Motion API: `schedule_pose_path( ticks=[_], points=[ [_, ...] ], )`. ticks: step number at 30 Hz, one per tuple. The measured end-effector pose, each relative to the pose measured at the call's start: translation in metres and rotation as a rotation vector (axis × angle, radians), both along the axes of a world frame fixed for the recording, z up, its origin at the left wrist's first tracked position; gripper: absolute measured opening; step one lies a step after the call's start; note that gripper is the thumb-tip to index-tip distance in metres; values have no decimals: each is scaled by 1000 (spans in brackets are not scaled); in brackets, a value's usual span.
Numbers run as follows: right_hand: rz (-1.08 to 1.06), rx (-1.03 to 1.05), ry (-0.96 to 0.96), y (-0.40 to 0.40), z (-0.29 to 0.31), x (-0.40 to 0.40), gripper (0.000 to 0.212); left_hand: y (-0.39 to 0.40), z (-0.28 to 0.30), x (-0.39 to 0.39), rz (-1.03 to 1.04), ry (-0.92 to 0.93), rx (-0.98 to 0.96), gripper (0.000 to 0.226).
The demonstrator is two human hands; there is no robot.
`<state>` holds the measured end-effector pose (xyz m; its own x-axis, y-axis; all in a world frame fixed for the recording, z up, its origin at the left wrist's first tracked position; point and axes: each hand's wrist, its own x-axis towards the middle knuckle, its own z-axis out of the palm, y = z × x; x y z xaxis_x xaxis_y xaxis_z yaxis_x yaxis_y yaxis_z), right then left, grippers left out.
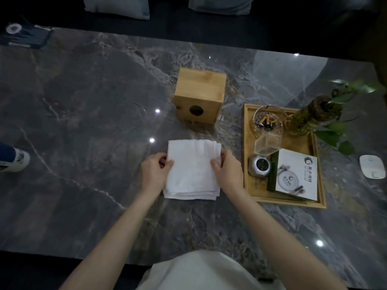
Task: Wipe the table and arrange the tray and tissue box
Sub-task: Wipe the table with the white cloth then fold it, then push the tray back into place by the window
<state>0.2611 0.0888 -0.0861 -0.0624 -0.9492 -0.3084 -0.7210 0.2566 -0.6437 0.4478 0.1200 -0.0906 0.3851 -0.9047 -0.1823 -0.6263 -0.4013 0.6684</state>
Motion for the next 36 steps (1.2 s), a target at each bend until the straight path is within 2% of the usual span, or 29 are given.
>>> schedule_pose_path(
  ticks=[3, 8, 11, 16, 19, 21, 24, 29, 32, 36],
  points=[
    [31, -109, 33, 4, -3, -2, 39, 2, -2, -4, 35, -58, -28, 16],
    [377, -370, 338, 8, -13, -9, 26, 12, -9, -12, -139, -278, -88, 12],
    [491, -350, 444, 15, -16, -14, 43, 17, -11, -13, -178, -355, -68, 29],
    [523, -193, 302, 17, 7, -26, 44, 21, 4, -36, -204, -397, 38, 35],
    [491, -117, 170, 17, 38, -43, 48, 18, 19, -65, -315, -345, -55, 38],
    [435, -137, 83, 20, 62, -62, 43, 12, 30, -87, -384, -266, -132, 43],
    [239, -264, -40, 27, 85, -100, 33, -1, 44, -119, -416, -157, -157, 39],
    [-313, -479, -57, 31, 68, -177, 21, -20, 40, -167, -390, 143, -134, 42],
    [-483, -422, 27, 26, 39, -214, 19, -27, 28, -189, -309, 160, -104, 37],
    [-421, -215, 124, 9, 8, -244, 26, -39, 11, -200, -211, 106, -13, 34]
  ],
)
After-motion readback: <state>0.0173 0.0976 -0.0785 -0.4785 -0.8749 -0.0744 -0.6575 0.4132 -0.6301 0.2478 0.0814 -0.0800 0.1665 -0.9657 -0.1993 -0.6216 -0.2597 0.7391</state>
